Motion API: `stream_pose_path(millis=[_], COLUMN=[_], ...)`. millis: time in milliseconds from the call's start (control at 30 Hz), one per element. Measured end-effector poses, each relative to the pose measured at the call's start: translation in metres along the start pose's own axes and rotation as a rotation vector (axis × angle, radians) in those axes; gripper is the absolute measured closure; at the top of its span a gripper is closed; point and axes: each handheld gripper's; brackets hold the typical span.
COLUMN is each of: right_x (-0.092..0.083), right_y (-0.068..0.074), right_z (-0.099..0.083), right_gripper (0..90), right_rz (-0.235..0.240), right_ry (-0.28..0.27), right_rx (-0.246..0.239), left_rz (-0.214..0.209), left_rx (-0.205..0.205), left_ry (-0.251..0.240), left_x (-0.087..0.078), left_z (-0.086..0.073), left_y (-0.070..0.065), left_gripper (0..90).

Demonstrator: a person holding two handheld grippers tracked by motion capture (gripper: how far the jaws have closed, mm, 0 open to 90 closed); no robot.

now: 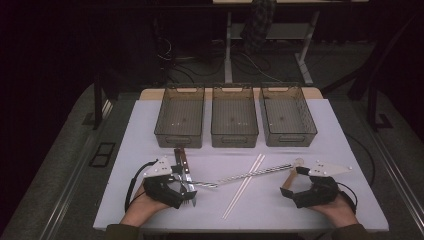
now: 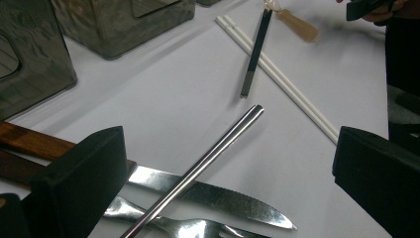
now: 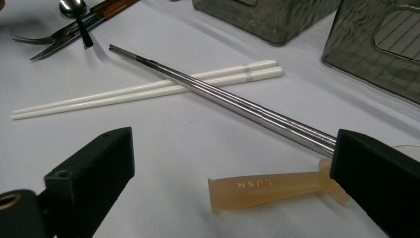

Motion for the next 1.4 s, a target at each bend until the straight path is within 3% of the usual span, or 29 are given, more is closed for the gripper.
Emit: stream_pose_path(millis=[867,1100,1133,1400], right_x=[0.006,0.015,0.02,0.043], right_y=[0.0,0.001,0.001,0.009], right_z=[0.014,0.018,0.02,0.027], right_gripper=[3.3,3.4,7.8,9.0], right_rz=[0.035,0.055,0.068,0.131], right_ry=[0.049,0.062,0.069,0.094], right_rx=[-0.028,-0.042,-0.048,-0.082], left_rz=[-0.01,-0.014,-0.014,-0.009], left_rx=[-0.008,-0.007,-0.007,-0.008], left_ry=[-0.011,-0.004,-0.004,-0.009], left_x=[-0.003,0.0,0.0,-0.002], left_z=[0.0,0.0,0.0,0.0], left_y=[-0.002,-0.002,-0.002,-0.002], left_gripper=[0.0,0.0,0.0,0.0])
Point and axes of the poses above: each handheld gripper's, and its own axes: x roughly forward along the jaws, z roughly out of its top, y roughly to its left, and after that the axes turned 13 degrees about -y, right-handed
